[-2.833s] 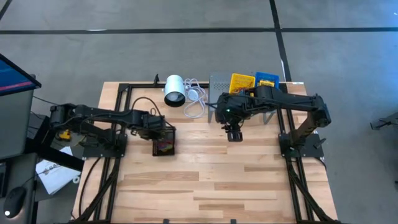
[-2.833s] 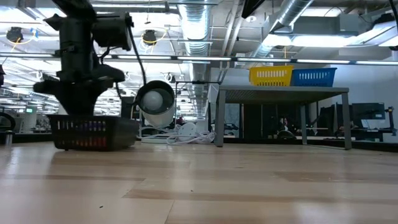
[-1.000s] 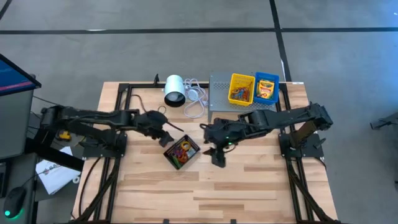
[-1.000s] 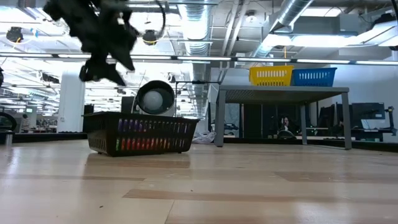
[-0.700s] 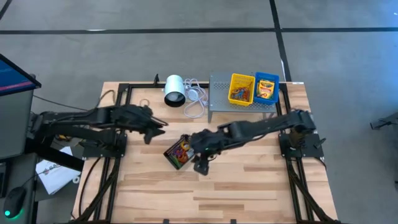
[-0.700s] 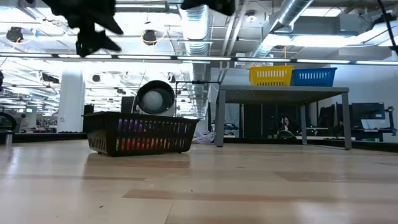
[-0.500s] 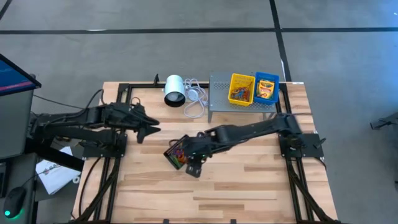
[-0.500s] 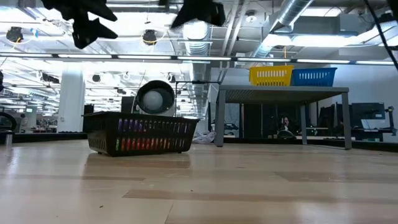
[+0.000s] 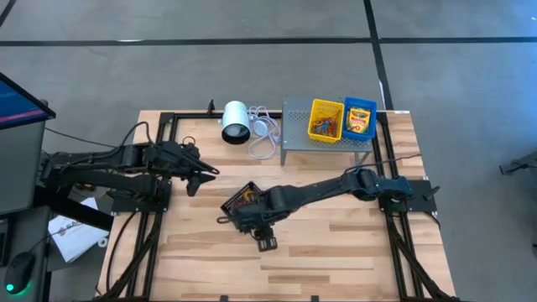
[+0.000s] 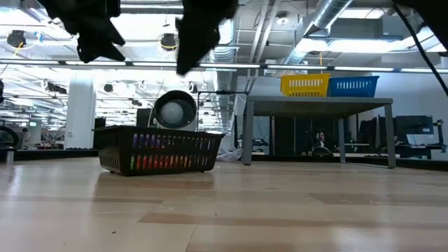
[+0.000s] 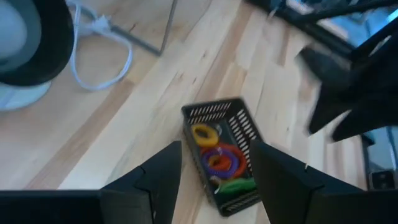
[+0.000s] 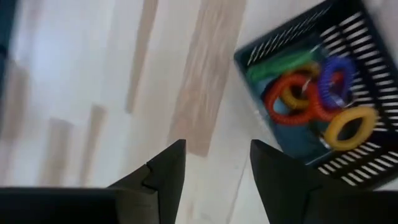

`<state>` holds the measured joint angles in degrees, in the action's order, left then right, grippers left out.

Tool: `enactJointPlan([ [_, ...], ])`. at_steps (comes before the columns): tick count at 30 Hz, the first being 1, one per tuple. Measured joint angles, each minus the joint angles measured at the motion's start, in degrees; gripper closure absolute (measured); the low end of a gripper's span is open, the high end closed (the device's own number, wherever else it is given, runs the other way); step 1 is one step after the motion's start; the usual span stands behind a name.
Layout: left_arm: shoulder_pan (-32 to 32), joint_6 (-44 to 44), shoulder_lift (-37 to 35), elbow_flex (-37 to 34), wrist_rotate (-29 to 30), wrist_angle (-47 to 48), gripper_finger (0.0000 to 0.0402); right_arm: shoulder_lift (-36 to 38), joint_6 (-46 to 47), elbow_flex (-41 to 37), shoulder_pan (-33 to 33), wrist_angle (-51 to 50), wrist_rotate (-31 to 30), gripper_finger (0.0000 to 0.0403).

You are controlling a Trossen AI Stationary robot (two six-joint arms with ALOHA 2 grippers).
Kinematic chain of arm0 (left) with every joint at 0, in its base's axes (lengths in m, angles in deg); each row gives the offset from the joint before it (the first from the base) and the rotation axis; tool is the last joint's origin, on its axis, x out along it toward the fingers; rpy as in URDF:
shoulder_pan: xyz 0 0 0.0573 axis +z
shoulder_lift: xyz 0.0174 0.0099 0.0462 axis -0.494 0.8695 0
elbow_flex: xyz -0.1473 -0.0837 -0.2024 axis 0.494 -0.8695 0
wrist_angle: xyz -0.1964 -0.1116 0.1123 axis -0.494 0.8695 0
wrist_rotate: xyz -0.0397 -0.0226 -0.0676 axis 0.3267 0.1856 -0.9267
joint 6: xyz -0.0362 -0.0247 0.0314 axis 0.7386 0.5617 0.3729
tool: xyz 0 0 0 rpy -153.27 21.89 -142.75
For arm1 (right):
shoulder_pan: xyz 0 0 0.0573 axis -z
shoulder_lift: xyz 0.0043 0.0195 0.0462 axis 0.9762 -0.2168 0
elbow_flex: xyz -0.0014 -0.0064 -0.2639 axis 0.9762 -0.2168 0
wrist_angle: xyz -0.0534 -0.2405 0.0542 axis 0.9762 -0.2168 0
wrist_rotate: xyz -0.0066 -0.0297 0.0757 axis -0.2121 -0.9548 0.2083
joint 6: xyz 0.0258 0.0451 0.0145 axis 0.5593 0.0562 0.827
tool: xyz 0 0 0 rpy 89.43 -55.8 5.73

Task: Pick & Place Office Desk Supplies
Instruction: Put the black bin on the shelf

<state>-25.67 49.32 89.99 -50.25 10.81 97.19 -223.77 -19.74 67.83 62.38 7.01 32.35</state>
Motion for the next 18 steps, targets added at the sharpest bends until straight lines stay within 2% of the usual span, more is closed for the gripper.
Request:
enactJointPlan([
  [7, 0.01, -0.18, -0.16, 0.04, 2.59, -0.33, 0.0216, -3.1, -10.49, -0.09, 0.46, -0.78, -0.06, 0.0227],
  [18, -0.01, -0.18, -0.14, 0.04, 3.26, -0.52, 0.0216, -3.05, -15.59, -0.09, 3.78, 2.22, -0.11, 0.0227],
])
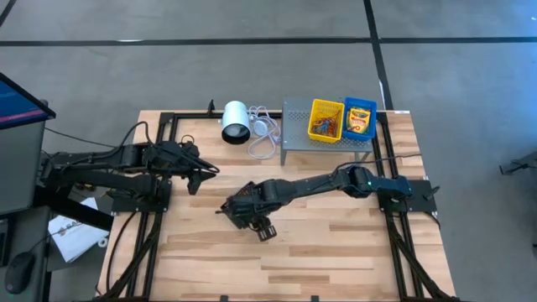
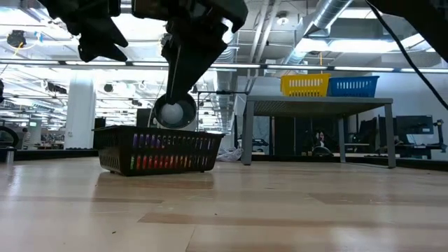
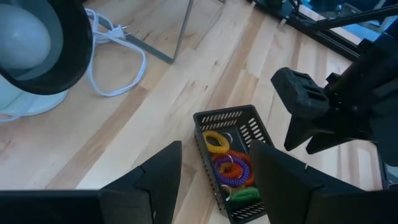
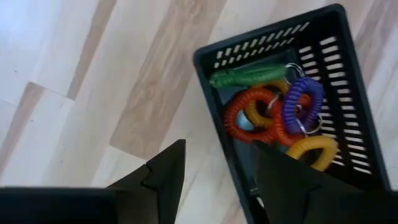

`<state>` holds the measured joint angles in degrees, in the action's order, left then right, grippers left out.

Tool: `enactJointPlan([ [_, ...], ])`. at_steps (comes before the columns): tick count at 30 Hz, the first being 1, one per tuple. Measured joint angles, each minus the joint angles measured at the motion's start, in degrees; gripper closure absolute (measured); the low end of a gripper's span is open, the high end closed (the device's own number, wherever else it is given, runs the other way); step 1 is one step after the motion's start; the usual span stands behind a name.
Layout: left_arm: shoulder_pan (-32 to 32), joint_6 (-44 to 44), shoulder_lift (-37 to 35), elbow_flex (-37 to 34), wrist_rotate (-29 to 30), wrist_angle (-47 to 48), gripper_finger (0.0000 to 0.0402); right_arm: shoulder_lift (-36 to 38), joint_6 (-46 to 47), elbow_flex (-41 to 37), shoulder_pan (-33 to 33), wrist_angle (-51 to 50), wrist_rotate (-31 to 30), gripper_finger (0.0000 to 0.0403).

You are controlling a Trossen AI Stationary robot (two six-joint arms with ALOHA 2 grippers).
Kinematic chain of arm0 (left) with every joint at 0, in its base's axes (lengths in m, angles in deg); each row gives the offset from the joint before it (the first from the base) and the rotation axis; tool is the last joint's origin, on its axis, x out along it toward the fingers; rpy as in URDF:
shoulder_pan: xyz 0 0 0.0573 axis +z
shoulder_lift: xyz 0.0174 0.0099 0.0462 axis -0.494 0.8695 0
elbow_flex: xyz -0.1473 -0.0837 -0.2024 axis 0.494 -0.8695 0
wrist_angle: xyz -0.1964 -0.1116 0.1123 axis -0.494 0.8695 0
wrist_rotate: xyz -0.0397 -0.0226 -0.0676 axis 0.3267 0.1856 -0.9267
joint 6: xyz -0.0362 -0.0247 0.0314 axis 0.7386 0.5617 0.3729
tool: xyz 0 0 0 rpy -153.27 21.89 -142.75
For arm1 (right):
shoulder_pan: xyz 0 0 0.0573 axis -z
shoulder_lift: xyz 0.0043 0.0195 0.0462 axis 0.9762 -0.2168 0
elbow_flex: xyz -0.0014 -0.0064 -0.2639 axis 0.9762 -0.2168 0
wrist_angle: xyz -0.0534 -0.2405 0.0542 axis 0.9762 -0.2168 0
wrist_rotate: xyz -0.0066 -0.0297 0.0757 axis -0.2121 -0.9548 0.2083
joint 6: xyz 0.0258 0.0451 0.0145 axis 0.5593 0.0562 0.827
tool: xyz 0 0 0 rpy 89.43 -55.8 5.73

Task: Pick & Place Office Desk Supplies
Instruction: Put the black bin on the shelf

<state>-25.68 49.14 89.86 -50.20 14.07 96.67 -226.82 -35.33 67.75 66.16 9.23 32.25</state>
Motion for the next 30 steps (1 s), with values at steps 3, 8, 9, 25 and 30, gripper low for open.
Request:
enactJointPlan([
  [3, 0.02, 0.0, 0.0, 0.0, 0.5, 0.28, 0.0216, 0.01, -1.24, 0.0, 0.55, -0.57, -0.01, 0.0227],
  [8, 0.01, 0.0, 0.0, 0.0, 0.56, 0.26, 0.0216, 0.07, -2.98, -0.39, 1.72, -2.87, 0.02, 0.0227],
  [9, 0.02, 0.0, 0.0, 0.0, 0.55, 0.25, 0.0216, 0.1, -3.0, -1.0, 2.01, -2.34, 0.04, 0.0227],
  [25, 0.02, -0.92, 0.0, 0.0, 0.54, 0.17, 0.0216, 0.08, -6.93, -5.9, 2.53, -0.49, 0.2, 0.0228],
  [30, 0.01, -0.96, 0.0, 0.0, 0.53, 0.15, 0.0216, 0.08, -7.32, -5.9, 3.1, 1.57, 0.24, 0.0228],
])
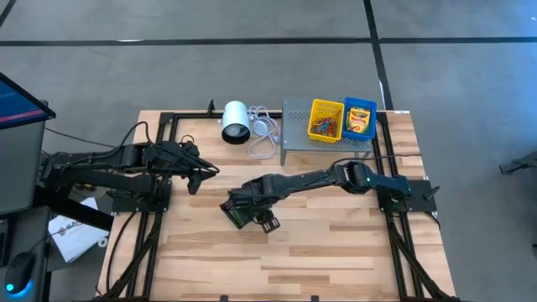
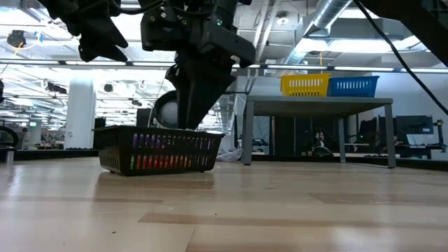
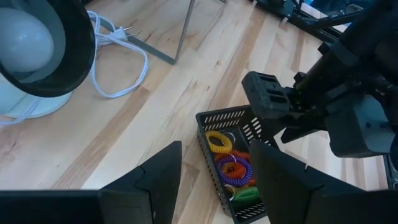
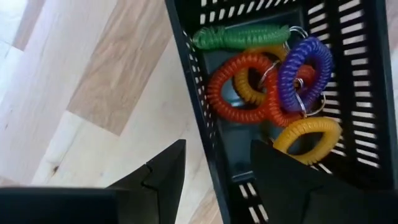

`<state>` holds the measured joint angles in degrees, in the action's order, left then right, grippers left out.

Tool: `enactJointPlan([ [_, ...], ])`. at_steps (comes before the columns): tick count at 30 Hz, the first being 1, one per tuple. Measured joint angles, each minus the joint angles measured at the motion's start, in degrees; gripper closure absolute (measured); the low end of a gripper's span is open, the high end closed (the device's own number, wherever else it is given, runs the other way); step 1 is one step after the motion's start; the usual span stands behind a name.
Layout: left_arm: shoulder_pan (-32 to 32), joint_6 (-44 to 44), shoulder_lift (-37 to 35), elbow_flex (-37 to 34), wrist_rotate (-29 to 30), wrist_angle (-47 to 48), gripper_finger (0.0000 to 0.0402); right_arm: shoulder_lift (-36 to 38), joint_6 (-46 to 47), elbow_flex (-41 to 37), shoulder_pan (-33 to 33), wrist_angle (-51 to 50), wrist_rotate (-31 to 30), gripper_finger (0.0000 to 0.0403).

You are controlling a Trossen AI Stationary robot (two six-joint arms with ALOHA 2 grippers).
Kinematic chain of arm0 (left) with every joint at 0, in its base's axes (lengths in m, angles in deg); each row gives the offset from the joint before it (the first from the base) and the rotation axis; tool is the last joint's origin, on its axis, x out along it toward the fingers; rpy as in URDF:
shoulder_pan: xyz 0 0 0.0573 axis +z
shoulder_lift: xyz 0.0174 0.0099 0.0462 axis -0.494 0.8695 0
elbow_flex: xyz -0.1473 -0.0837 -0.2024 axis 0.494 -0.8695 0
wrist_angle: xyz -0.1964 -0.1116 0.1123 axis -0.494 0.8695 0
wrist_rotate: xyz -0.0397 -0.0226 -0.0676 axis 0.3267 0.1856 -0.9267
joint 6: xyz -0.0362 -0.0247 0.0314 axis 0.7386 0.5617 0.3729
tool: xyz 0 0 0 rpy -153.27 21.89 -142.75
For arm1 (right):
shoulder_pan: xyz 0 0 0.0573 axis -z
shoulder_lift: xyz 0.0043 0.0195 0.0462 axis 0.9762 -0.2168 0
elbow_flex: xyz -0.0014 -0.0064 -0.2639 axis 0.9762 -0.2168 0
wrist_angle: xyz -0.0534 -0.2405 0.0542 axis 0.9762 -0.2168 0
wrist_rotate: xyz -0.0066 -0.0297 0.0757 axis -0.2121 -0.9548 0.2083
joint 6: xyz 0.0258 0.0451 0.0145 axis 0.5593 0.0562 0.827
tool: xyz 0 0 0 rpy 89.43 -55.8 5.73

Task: Pick & Place Office Desk Supplies
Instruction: Put the black bin on the shelf

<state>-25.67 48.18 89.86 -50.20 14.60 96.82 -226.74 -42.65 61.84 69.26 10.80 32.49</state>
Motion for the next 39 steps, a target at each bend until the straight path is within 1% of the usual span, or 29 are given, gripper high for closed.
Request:
enactJointPlan([
  [10, -0.01, -0.02, 0.0, 0.0, -0.02, 0.0, 0.0216, 0.06, -0.13, -6.41, 0.03, 4.27, 1.41, 0.0228],
  [20, -0.01, 0.03, 0.01, 0.0, -0.16, 0.12, 0.0216, -2.64, -0.01, -7.42, 0.14, 8.94, 2.56, 0.0234],
  [22, 0.0, 0.04, 0.01, 0.0, -0.2, 0.1, 0.0216, -3.19, 0.02, -7.24, 0.14, 8.72, 2.88, 0.0247],
  [24, 0.0, 0.04, 0.02, 0.0, -0.2, 0.11, 0.0216, -3.32, 0.07, -7.19, 0.12, 8.28, 2.94, 0.027],
  [26, -0.01, 0.02, 0.02, 0.0, -0.17, 0.11, 0.0216, -3.37, 0.42, -7.19, 0.14, 7.9, 2.92, 0.0305],
  [29, 0.0, 0.02, 0.0, 0.0, -0.17, 0.09, 0.0216, -2.8, 0.42, -7.29, 0.25, 7.27, 2.77, 0.0373],
  [30, -0.01, 0.02, 0.02, 0.0, -0.17, 0.13, 0.0216, -2.57, 0.4, -7.32, 0.34, 6.9, 2.76, 0.0387],
  [33, -0.01, 0.01, 0.02, 0.0, -0.16, 0.12, 0.0216, -2.25, 2.82, -6.95, 0.43, 6.45, 2.76, 0.0394],
  [39, -0.01, -0.02, 0.02, 0.0, -0.11, 0.13, 0.0216, -2.23, 11.26, -2.58, 0.84, 3.36, 2.81, 0.0401],
])
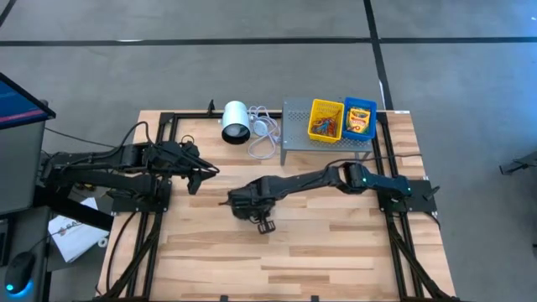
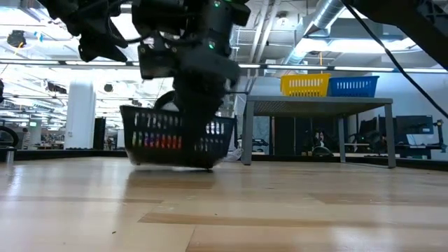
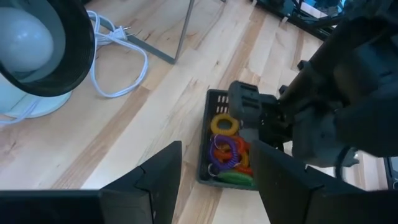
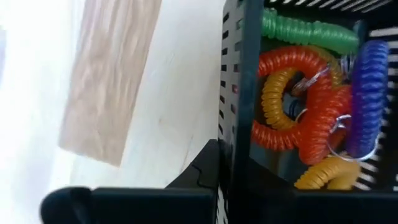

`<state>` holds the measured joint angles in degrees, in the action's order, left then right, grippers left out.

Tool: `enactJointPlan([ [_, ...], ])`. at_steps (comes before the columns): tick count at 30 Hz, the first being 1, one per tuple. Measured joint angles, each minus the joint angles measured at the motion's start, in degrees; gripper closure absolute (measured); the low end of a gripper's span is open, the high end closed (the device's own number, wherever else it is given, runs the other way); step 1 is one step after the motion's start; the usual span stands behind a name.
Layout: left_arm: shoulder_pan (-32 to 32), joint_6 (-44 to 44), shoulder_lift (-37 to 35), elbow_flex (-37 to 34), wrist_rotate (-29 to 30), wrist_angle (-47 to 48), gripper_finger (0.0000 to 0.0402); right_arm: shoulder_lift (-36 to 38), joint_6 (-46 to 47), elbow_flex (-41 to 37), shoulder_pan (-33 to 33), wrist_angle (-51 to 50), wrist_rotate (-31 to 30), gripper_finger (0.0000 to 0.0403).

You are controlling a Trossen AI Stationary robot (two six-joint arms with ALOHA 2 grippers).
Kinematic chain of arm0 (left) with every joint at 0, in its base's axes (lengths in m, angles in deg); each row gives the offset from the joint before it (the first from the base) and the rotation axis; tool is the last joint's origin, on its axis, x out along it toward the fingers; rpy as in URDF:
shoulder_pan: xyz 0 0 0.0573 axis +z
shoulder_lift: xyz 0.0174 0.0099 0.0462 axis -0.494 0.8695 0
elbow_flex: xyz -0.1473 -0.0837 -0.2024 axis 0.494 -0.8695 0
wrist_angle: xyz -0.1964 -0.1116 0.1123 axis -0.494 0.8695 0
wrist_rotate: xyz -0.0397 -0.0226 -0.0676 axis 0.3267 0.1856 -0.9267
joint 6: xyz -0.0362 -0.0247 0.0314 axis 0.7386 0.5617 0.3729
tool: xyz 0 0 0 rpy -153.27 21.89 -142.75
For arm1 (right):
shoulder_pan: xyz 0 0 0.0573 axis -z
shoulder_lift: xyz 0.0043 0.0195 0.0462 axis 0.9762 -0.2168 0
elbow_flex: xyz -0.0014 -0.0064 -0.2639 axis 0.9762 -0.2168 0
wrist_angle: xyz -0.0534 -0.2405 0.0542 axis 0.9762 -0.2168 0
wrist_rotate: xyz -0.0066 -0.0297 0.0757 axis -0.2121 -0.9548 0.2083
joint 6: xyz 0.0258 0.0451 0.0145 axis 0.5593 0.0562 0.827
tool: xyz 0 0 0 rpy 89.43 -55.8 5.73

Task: Pick & Place Office Desk Supplies
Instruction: Put the black bin on the shelf

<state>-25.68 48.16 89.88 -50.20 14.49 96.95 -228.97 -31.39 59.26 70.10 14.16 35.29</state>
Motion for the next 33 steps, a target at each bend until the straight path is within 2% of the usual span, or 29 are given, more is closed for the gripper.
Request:
enactJointPlan([
  [10, 0.0, 0.47, 0.0, 0.0, 0.11, 0.09, 0.0216, 0.02, 12.7, 10.0, -0.56, -4.82, -1.54, 0.0402],
  [14, 0.0, 1.07, -1.11, 0.0, 0.1, 0.57, 0.0216, 1.6, 17.17, 9.97, -0.95, -5.29, -1.73, 0.0402],
  [24, -2.76, 1.05, -14.33, 0.03, 0.11, -2.62, 0.0216, 9.24, 27.89, 10.45, 0.12, -3.59, -3.53, 0.0403],
  [28, -4.36, -0.01, -18.68, -2.65, 1.35, -10.64, 0.0216, 12.87, 32.6, 10.45, 2.97, -2.54, -4.71, 0.0403],
  [33, -4.74, -2.58, -21.34, -9.47, 1.44, -27.82, 0.0216, 17.2, 38.22, 10.49, 7.63, -1.98, -6.83, 0.0403],
])
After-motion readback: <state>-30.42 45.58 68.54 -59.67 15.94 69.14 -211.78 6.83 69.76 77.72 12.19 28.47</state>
